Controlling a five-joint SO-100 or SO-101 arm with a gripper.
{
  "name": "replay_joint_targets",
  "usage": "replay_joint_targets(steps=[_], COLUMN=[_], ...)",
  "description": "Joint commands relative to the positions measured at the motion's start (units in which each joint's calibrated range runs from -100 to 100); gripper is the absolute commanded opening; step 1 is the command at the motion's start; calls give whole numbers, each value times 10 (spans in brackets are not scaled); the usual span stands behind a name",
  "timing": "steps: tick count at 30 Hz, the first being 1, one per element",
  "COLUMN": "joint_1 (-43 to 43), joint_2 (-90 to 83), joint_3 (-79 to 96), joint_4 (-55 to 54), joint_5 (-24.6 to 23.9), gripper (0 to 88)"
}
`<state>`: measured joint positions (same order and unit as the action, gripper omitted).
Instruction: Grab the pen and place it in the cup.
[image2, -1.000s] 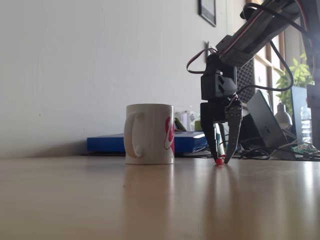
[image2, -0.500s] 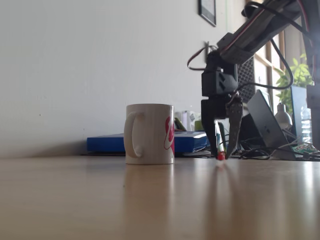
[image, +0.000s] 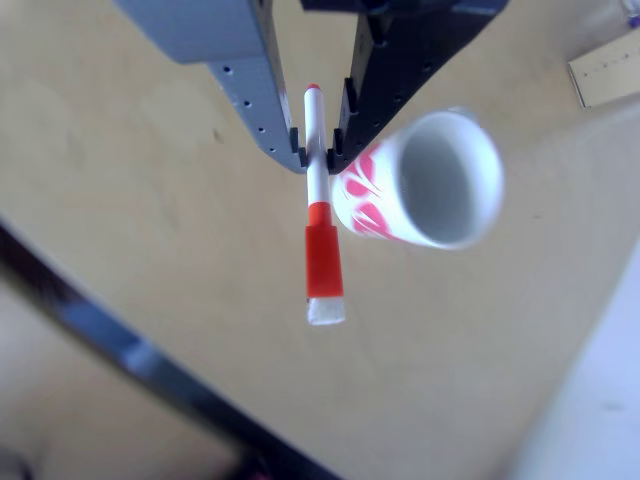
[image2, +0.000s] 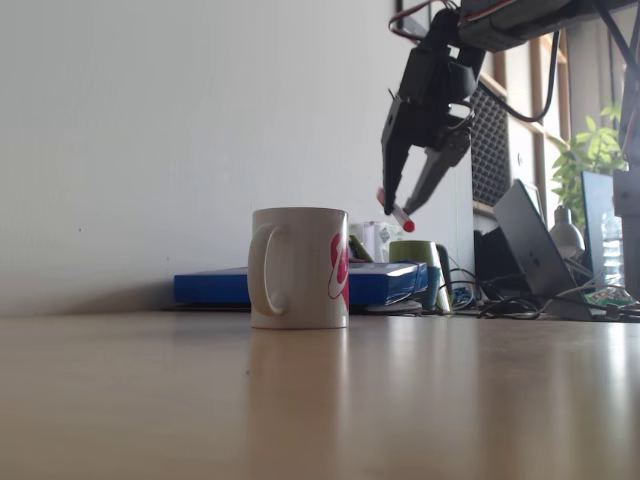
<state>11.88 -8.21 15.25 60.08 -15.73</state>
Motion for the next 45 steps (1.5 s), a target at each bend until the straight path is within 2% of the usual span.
replay_joint_targets(steps=[1,7,17,27,35,45], joint_1=[-10,-32,-82,-92,-93,-114], joint_2=[-40,-56,-54,-55,-101,-142], joint_3=[-31,-31,-25,53,235,341], joint_4=[-73,-224,-436,-458,-631,-635], joint_5=[36,82,96,90,96,96], gripper=[10,10,10,10,9,9])
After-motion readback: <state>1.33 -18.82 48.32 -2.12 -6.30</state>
